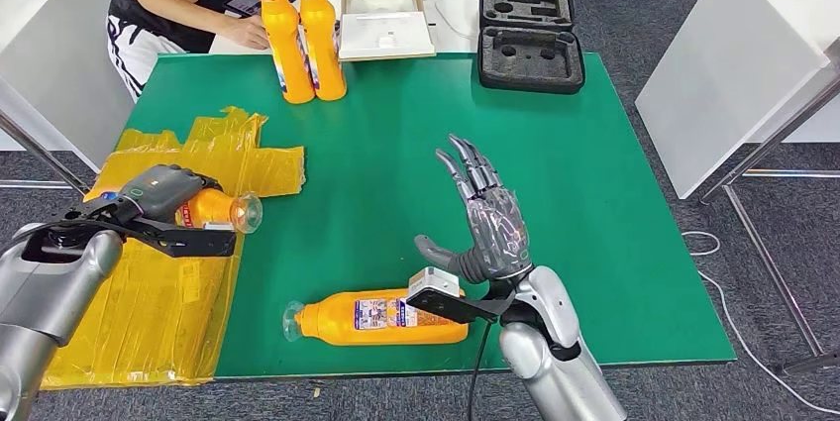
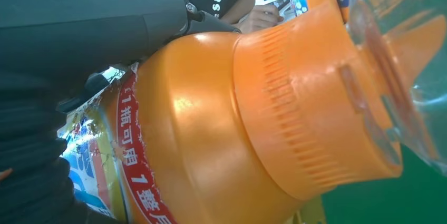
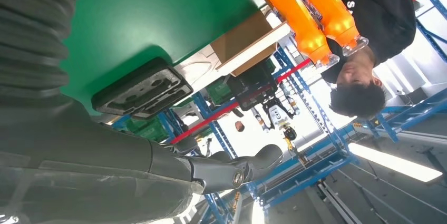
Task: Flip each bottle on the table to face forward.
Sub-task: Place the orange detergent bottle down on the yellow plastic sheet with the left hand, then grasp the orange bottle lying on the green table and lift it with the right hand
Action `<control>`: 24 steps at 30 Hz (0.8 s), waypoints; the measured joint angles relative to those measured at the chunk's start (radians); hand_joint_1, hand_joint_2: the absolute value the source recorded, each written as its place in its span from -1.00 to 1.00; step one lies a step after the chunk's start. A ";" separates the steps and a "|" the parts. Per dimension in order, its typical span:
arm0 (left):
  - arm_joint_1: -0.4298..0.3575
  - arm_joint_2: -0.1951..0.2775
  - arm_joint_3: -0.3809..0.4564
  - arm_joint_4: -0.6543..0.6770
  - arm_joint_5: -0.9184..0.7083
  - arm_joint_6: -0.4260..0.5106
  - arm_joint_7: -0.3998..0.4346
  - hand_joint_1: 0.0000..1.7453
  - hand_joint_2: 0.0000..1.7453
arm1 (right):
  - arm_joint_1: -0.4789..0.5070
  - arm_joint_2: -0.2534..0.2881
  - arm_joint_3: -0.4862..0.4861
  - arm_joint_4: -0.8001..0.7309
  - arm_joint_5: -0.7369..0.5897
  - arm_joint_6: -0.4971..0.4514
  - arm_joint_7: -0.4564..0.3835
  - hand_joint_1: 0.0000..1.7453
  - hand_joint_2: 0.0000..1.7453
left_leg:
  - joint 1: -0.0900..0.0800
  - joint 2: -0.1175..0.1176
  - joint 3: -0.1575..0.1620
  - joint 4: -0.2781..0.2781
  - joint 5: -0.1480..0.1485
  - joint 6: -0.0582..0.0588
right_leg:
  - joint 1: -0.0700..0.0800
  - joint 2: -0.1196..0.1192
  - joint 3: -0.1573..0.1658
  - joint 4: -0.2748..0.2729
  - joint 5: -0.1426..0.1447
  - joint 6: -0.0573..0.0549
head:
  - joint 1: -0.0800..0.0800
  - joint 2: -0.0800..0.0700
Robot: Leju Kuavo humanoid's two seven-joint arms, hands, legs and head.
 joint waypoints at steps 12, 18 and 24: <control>-0.043 -0.006 -0.043 0.114 0.030 -0.027 -0.003 1.00 1.00 | -0.001 0.001 -0.001 0.000 -0.004 0.016 0.007 -1.00 1.00 | 0.000 0.000 0.000 0.000 0.000 0.000 | 0.000 0.000 0.000 0.000 0.000 0.000 | 0.000 0.000; -0.071 -0.040 -0.082 0.224 0.062 0.001 -0.037 1.00 1.00 | -0.009 0.001 -0.001 0.009 -0.006 0.020 0.010 -1.00 1.00 | 0.000 0.000 0.000 0.000 0.000 0.000 | 0.000 0.000 0.000 0.000 0.000 0.000 | 0.000 0.000; -0.068 -0.095 -0.116 0.258 0.146 0.000 -0.101 1.00 1.00 | -0.024 0.001 -0.001 0.026 -0.017 0.026 0.014 -1.00 1.00 | 0.000 -0.001 0.000 0.000 0.000 0.000 | -0.001 -0.001 0.001 0.000 0.000 0.000 | 0.000 0.000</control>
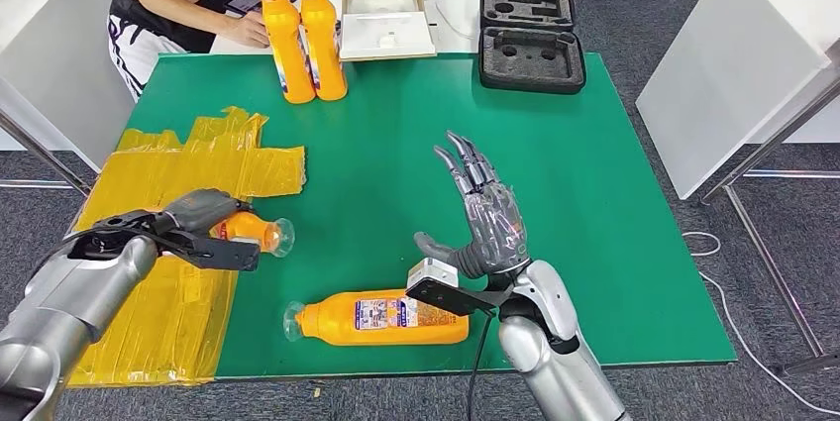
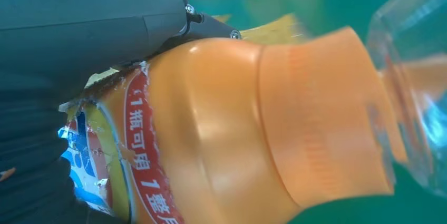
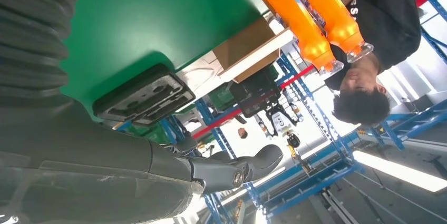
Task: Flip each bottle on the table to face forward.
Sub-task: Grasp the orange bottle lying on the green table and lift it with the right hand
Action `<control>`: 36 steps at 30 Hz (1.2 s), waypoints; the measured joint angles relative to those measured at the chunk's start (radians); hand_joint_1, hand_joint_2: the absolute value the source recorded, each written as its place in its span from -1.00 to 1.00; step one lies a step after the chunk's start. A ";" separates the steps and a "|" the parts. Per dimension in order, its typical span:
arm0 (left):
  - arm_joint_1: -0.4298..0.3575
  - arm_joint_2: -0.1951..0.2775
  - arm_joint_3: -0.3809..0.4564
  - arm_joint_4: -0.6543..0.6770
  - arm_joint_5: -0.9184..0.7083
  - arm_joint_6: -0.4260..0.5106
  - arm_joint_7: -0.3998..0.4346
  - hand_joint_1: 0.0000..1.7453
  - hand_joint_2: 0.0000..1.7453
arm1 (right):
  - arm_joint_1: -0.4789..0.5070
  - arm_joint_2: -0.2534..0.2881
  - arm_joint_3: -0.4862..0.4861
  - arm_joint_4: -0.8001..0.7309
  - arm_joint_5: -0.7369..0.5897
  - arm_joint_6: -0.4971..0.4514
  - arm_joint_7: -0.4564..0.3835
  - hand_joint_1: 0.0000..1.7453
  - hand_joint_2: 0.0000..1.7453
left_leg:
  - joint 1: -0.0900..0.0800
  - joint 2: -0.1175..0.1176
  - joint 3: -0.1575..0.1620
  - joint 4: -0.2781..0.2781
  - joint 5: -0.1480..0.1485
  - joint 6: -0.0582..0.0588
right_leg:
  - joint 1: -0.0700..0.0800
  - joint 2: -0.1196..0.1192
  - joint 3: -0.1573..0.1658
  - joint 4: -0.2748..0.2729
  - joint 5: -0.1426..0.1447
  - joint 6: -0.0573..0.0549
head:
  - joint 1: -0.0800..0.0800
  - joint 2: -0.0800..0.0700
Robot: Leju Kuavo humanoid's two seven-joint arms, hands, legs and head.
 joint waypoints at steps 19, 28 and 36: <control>0.051 -0.077 -0.065 -0.001 0.047 0.073 0.061 -1.00 -1.00 | 0.012 -0.001 0.000 0.013 0.003 0.001 0.002 -1.00 1.00 | 0.000 0.001 0.000 0.000 0.000 0.000 | 0.000 0.000 0.000 0.000 0.000 0.000 | 0.000 0.000; 0.081 -0.065 -0.022 -0.106 0.136 0.174 0.044 -1.00 -1.00 | 0.024 -0.001 -0.008 0.012 0.022 0.010 0.009 -1.00 1.00 | 0.000 0.001 0.000 0.000 0.000 0.000 | 0.001 0.000 0.000 0.000 0.000 0.000 | 0.000 0.000; 0.260 -0.031 0.177 -0.553 0.332 0.181 -0.063 -1.00 -1.00 | 0.049 -0.004 -0.036 -0.002 0.014 0.010 0.000 -1.00 1.00 | 0.000 0.001 0.000 0.000 -0.001 0.000 | 0.000 0.001 -0.001 0.000 -0.001 0.000 | 0.000 0.000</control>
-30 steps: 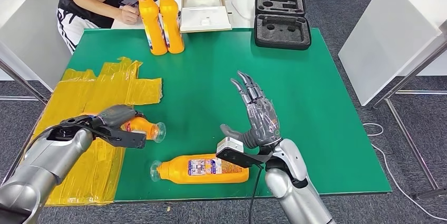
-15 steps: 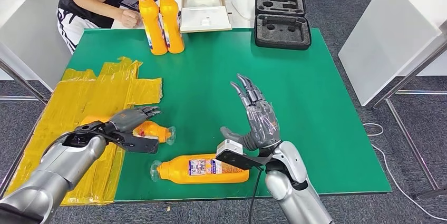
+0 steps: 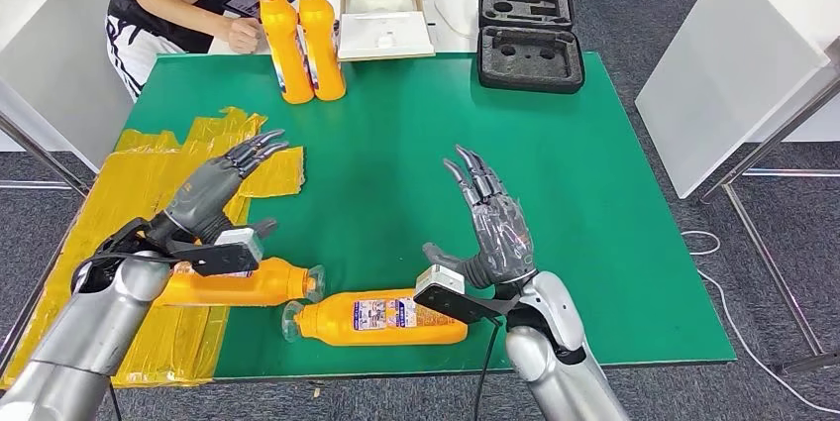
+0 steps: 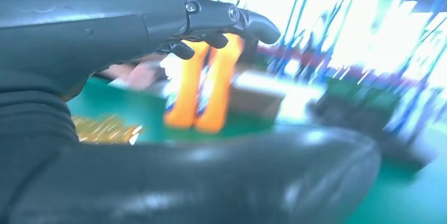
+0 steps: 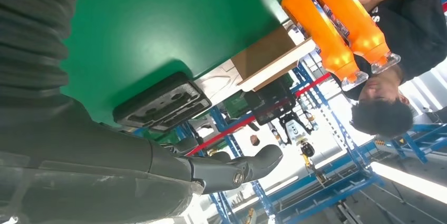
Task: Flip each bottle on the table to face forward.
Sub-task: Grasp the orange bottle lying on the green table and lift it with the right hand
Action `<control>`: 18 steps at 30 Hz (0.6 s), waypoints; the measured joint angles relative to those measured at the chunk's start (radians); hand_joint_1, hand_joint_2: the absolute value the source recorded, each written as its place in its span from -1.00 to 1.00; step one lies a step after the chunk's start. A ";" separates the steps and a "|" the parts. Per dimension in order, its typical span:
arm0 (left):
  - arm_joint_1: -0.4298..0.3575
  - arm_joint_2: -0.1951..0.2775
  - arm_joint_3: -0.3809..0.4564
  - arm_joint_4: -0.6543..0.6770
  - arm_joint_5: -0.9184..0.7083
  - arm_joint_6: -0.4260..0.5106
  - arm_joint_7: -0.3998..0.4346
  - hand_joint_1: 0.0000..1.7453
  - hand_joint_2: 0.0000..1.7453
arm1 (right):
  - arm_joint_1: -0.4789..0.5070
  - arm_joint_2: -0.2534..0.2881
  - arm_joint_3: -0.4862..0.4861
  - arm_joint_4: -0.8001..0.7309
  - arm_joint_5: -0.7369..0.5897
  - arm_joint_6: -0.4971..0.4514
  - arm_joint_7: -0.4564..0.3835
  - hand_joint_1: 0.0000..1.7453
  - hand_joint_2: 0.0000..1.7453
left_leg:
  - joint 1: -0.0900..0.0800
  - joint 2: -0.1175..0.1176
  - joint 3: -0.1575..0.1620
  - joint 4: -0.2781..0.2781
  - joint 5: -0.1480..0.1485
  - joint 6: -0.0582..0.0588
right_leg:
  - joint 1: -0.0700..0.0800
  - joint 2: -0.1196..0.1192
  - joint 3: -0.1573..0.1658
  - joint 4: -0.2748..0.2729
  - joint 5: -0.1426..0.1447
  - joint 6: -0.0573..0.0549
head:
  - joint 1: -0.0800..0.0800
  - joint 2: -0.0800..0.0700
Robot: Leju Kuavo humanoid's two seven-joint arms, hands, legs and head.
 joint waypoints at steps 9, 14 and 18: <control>0.133 -0.026 0.141 -0.302 0.147 -0.022 -0.085 -1.00 -1.00 | 0.021 0.000 -0.004 -0.021 -0.056 0.052 -0.031 -1.00 1.00 | 0.000 0.000 0.000 0.000 0.000 0.000 | 0.000 0.000 0.000 0.000 0.000 0.000 | 0.000 0.000; 0.167 -0.052 0.178 -0.383 0.155 -0.033 -0.087 -1.00 -1.00 | 0.031 -0.001 0.005 -0.038 -0.103 0.114 -0.051 -1.00 1.00 | 0.000 0.000 0.000 0.000 0.000 0.000 | 0.000 0.000 0.000 0.000 0.000 0.000 | 0.000 0.000; 0.191 -0.071 0.189 -0.388 0.167 -0.045 -0.104 -1.00 -1.00 | 0.044 -0.012 0.041 -0.057 -0.171 0.237 -0.069 -1.00 1.00 | 0.000 0.000 0.001 0.000 0.000 0.000 | 0.000 0.000 0.000 0.000 0.000 0.000 | 0.000 0.000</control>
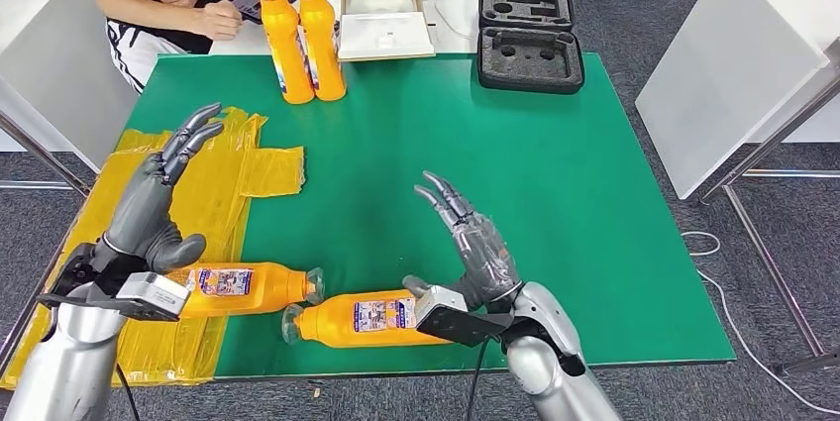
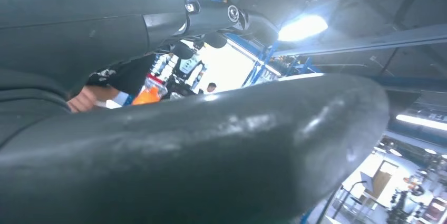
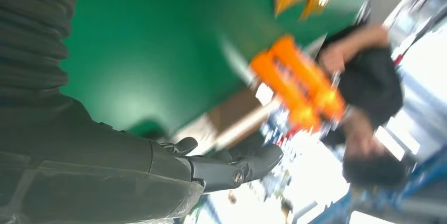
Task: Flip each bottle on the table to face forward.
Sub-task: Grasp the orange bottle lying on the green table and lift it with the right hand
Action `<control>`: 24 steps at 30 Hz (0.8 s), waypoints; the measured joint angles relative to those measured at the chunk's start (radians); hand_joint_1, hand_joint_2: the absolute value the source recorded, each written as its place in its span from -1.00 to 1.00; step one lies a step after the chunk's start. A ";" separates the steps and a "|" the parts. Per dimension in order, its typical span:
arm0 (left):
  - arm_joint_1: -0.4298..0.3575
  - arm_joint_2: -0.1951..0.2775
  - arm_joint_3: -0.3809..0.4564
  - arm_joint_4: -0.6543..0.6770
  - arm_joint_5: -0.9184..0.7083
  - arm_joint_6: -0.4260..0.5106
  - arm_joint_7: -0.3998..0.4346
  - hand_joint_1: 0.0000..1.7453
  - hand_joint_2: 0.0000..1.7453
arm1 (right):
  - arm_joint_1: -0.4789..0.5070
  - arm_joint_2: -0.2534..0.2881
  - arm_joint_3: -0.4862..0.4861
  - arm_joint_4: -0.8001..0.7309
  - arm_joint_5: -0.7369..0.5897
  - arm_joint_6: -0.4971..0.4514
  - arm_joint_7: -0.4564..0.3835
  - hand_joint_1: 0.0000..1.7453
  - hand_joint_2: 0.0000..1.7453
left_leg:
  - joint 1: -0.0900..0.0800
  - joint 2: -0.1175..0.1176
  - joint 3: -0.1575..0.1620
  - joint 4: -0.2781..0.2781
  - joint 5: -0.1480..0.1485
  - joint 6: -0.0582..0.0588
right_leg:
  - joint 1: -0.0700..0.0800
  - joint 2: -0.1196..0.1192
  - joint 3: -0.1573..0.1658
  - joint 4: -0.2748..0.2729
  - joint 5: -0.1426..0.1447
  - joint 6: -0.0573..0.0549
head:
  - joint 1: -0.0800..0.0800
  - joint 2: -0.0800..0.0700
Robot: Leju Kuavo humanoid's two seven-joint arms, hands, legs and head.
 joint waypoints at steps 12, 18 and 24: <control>0.077 -0.060 0.053 0.015 0.063 -0.040 -0.036 -1.00 -1.00 | 0.046 -0.100 0.115 -0.008 0.005 0.178 0.035 -1.00 1.00 | 0.000 0.000 0.000 0.000 0.000 0.000 | 0.000 0.000 0.000 0.000 0.000 0.000 | 0.000 0.000; 0.092 -0.083 0.078 0.023 0.071 -0.051 -0.036 -1.00 -1.00 | 0.064 -0.140 0.150 0.008 0.092 0.186 0.068 -1.00 1.00 | 0.000 0.000 0.000 0.000 0.000 0.000 | 0.000 0.000 0.000 0.000 0.000 0.000 | 0.000 0.000; 0.092 -0.093 0.089 0.036 0.083 -0.061 -0.037 -1.00 -1.00 | 0.069 -0.167 0.166 0.016 0.147 0.192 0.097 -1.00 1.00 | 0.000 0.000 0.000 0.000 0.000 0.000 | 0.000 0.000 0.000 0.000 0.000 0.000 | 0.000 0.000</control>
